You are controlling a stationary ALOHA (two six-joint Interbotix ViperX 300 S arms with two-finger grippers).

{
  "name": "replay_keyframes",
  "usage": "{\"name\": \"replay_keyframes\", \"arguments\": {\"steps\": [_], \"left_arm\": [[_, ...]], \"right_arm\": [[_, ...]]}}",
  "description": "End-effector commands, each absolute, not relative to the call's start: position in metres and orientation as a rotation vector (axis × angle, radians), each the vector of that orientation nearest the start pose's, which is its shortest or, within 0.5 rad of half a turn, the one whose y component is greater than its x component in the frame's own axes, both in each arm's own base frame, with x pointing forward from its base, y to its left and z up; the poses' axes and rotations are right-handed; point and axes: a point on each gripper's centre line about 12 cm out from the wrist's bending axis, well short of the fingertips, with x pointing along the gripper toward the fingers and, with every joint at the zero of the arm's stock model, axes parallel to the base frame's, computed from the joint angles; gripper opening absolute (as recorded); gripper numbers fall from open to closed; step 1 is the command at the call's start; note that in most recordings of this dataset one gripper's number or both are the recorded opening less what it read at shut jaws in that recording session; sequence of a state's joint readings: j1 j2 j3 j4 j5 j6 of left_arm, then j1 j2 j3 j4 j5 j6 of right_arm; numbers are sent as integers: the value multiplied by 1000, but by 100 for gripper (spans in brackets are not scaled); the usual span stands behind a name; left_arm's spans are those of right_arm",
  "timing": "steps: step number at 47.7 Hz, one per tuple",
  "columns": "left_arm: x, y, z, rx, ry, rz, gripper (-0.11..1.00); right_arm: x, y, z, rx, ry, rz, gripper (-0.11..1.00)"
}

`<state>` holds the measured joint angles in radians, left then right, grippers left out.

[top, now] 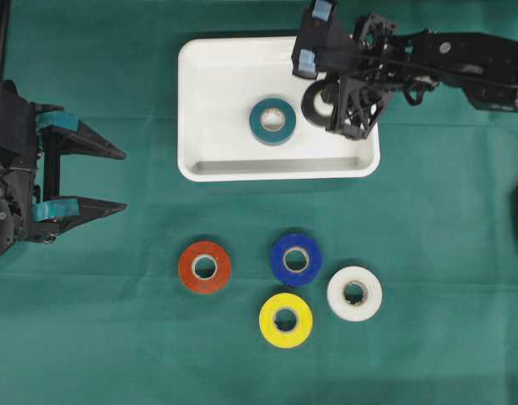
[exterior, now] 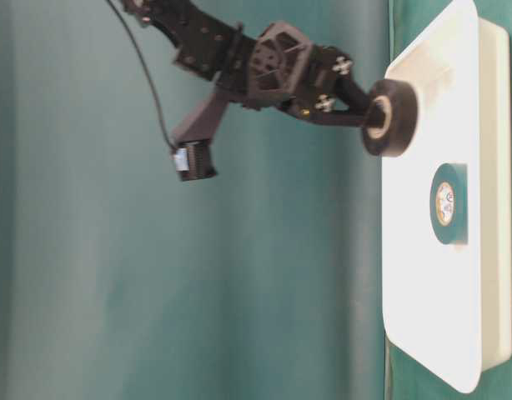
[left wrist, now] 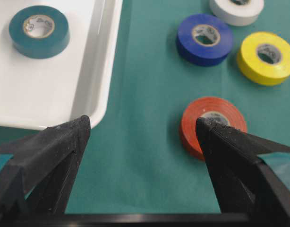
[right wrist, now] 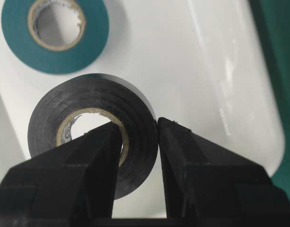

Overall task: Pick up the tape from a random location and place it into the white case.
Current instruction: 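Lower the black tape into the tray beside the teal roll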

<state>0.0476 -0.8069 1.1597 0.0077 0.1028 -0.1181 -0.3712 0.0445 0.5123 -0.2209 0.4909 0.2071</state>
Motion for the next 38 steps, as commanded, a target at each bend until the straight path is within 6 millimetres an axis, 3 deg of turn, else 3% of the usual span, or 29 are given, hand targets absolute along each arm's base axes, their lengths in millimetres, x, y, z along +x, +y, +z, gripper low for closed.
{"name": "replay_keyframes", "arguments": {"steps": [1,9,35,38], "left_arm": [[215,10,227,-120,436,70,99],[215,10,226,-120,437,70,99],[215,10,226,-120,437,70,99],[215,10,227,-120,434,70,99]], "right_arm": [[360,-153,165,147,1011,-434,27],[359,-152,152,152,1035,-429,27],[358,-152,150,149,1048,-428,27],[358,-153,151,149,1050,-432,41]]}}
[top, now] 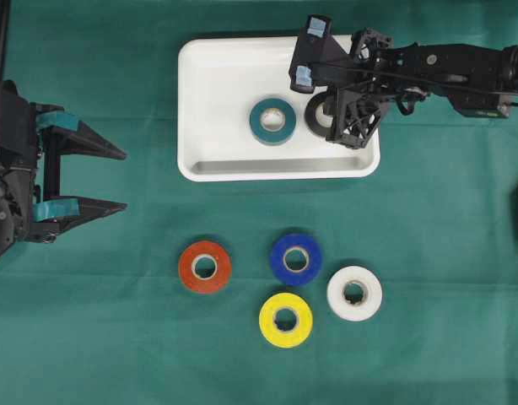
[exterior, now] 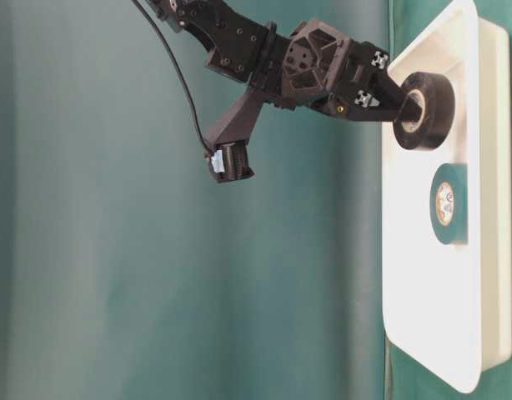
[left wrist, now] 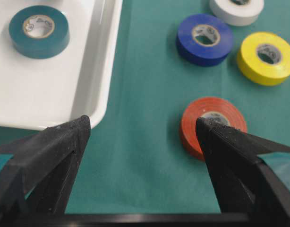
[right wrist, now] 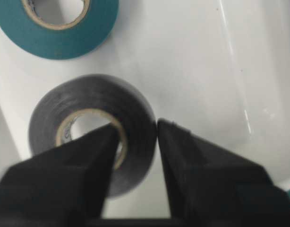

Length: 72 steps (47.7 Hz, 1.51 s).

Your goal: Pick up the tape from a random location and place it into the white case.

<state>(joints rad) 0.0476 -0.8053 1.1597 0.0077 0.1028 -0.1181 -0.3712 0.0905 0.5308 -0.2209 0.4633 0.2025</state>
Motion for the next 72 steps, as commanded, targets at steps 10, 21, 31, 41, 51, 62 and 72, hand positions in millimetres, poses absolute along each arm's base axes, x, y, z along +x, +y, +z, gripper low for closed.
{"name": "replay_keyframes", "arguments": {"steps": [10,21,31,41,51,62,72], "left_arm": [[215,10,227,-122,436,72,99],[215,10,226,-122,437,72,99],[215,10,227,-122,434,72,99],[215,11,227,-119,436,73,99],[214,12,227,-122,437,80,99],[214,18,225,-129,446,109,99],[212,28,224,-136,449,152,99]], "right_arm": [[357,-154,154,131,1047,-433,92],[357,-155,161,120,1038,-435,91],[353,-157,198,90,1000,-456,91],[344,-158,249,53,935,-489,91],[335,-155,282,36,877,-507,91],[333,-155,283,37,872,-509,90],[340,-142,283,46,854,-472,90]]}}
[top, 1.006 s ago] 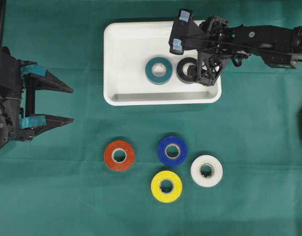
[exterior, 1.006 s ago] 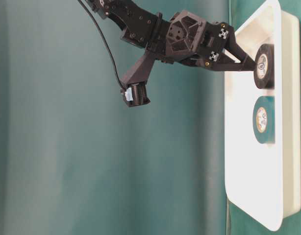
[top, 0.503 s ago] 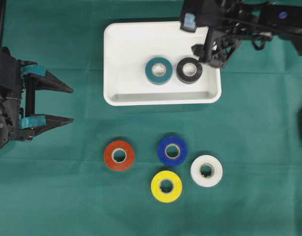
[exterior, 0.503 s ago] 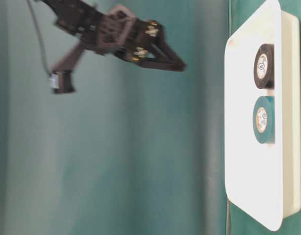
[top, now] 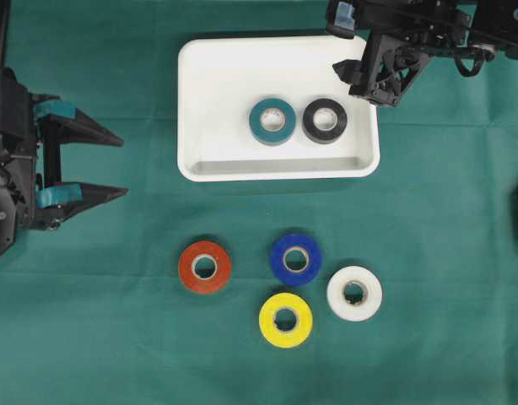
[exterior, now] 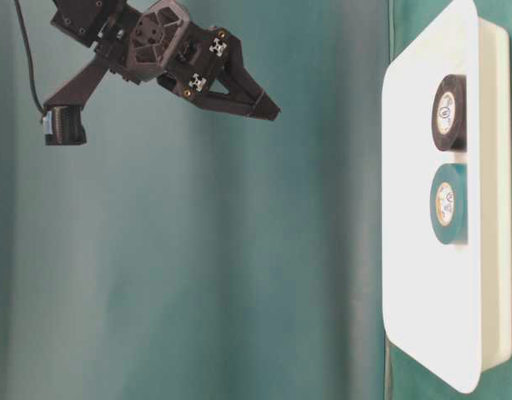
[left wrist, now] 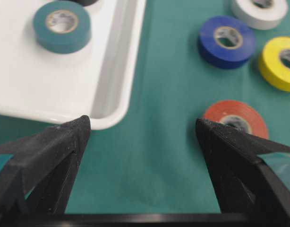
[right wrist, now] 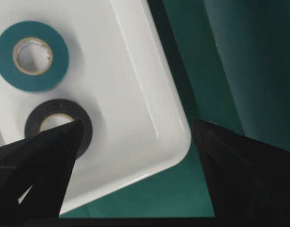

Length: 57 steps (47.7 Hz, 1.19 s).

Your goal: Pick up the tape from a random location and place it into the white case.

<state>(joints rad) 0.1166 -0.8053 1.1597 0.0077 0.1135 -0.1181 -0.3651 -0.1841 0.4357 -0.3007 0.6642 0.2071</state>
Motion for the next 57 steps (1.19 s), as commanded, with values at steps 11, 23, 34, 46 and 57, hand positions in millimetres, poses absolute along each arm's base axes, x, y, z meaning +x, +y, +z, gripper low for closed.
{"name": "replay_keyframes", "arguments": {"steps": [11,23,34,46,57], "left_arm": [[212,29,224,-139,447,157,99],[212,29,225,-136,446,156,99],[212,29,225,-137,446,156,99],[211,28,225,-137,443,156,99],[211,28,226,-138,440,156,99]], "right_arm": [[362,-78,284,7,813,-294,90],[370,-26,285,-12,782,-166,90],[340,-23,286,-9,754,-160,90],[289,-20,301,-8,607,-138,90],[237,-21,297,-7,498,-138,90]]}}
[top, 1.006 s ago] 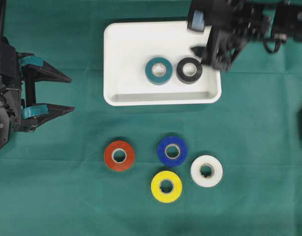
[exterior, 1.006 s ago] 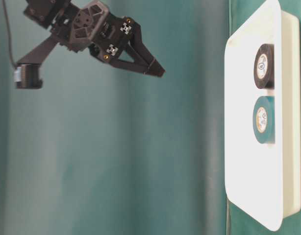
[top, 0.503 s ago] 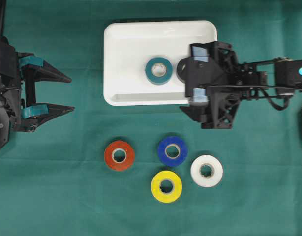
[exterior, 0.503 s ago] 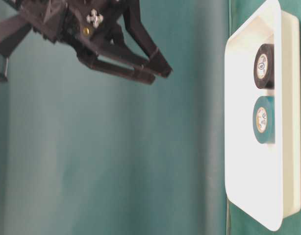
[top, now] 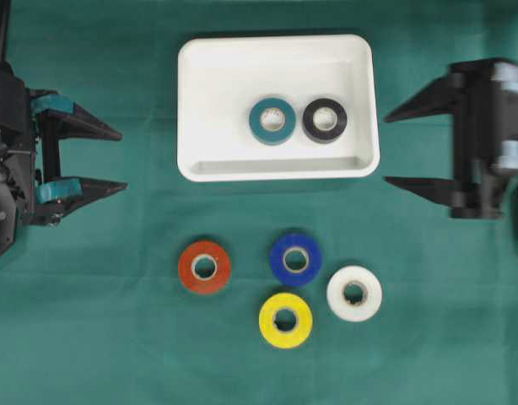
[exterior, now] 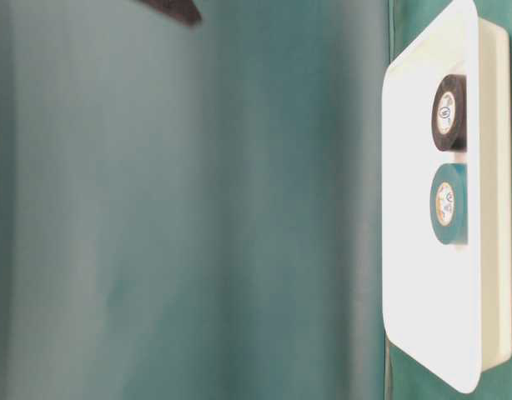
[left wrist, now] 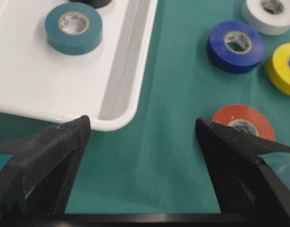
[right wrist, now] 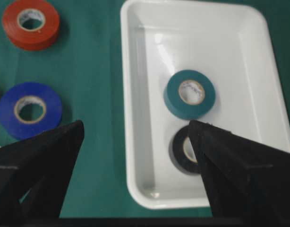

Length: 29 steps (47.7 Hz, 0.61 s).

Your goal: Pick up the tape from a random location and place it into the white case.

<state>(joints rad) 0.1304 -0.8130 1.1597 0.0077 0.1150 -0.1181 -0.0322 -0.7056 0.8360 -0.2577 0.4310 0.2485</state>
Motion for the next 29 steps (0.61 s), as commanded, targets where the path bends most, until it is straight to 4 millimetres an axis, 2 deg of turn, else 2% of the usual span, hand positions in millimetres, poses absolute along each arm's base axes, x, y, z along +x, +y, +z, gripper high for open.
{"name": "replay_keyframes", "arguments": {"steps": [1,9,19,29], "left_arm": [[211,28,226,-136,440,155,99],[211,27,226,-135,439,150,99],[211,26,226,-134,437,145,99],[212,24,224,-132,443,134,99]], "right_arm": [[234,-20,295,-4,492,-136,90],[215,-18,278,6,458,-123,90],[201,-15,242,56,460,-111,89],[199,-13,231,85,450,-104,89]]}}
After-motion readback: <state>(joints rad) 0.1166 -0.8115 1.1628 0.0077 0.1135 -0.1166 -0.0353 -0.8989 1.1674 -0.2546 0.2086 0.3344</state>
